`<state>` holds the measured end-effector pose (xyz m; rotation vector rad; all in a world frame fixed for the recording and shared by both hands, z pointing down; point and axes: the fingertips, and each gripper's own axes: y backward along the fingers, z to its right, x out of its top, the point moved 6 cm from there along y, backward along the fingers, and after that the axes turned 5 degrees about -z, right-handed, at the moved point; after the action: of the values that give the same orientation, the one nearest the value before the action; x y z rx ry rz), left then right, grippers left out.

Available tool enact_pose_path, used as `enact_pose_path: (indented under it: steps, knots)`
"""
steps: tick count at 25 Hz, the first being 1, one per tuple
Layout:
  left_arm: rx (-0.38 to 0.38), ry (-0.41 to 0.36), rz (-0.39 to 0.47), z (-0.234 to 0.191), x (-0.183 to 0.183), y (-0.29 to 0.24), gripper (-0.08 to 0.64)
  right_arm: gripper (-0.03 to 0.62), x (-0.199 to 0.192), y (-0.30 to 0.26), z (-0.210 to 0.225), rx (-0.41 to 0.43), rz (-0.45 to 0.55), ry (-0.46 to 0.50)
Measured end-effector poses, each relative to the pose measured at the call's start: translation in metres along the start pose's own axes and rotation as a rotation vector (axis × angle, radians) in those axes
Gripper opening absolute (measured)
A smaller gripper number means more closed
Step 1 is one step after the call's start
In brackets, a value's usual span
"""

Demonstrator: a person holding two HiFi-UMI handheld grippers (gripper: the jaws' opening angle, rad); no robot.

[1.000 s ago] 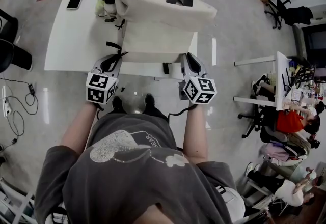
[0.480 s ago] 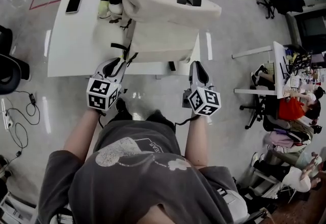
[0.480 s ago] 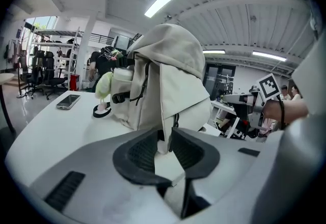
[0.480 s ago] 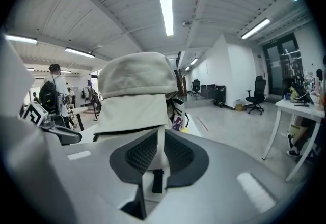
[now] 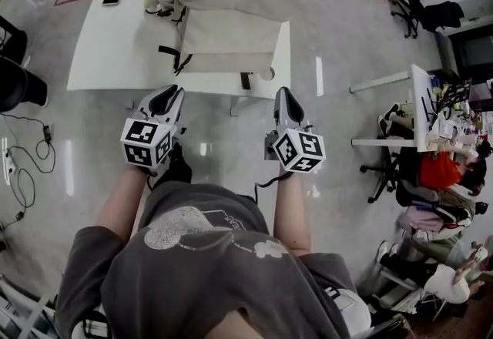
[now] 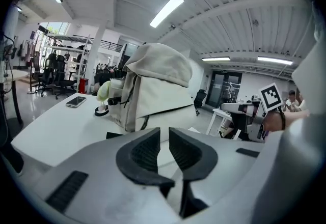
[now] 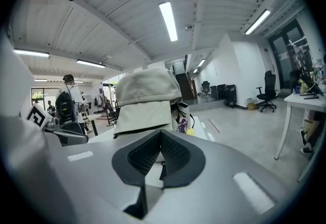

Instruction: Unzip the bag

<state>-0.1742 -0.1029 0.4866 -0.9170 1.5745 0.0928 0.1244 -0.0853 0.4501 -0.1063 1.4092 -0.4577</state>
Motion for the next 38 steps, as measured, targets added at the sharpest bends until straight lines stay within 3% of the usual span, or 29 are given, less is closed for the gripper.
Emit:
enact_pose_path:
  steps: [5, 10, 19, 25, 38]
  knots:
    - [0.035, 0.017, 0.011, 0.065, -0.027, 0.024, 0.051, 0.0, -0.023, 0.07, 0.021, 0.033, 0.0, 0.025]
    - [0.068, 0.026, 0.03, 0.13, -0.055, 0.058, 0.045, 0.0, -0.046, 0.145, 0.043, 0.069, 0.02, -0.014]
    - [0.106, 0.016, 0.079, 0.227, -0.08, 0.109, 0.006, -0.002, -0.085, 0.232, 0.028, 0.186, 0.001, 0.054]
    - [0.093, 0.005, 0.075, 0.252, -0.079, 0.121, 0.006, -0.002, -0.083, 0.25, 0.032, 0.19, 0.001, 0.058]
    - [0.061, 0.013, 0.034, 0.252, -0.083, 0.129, 0.006, -0.002, -0.084, 0.244, 0.013, 0.231, -0.028, 0.055]
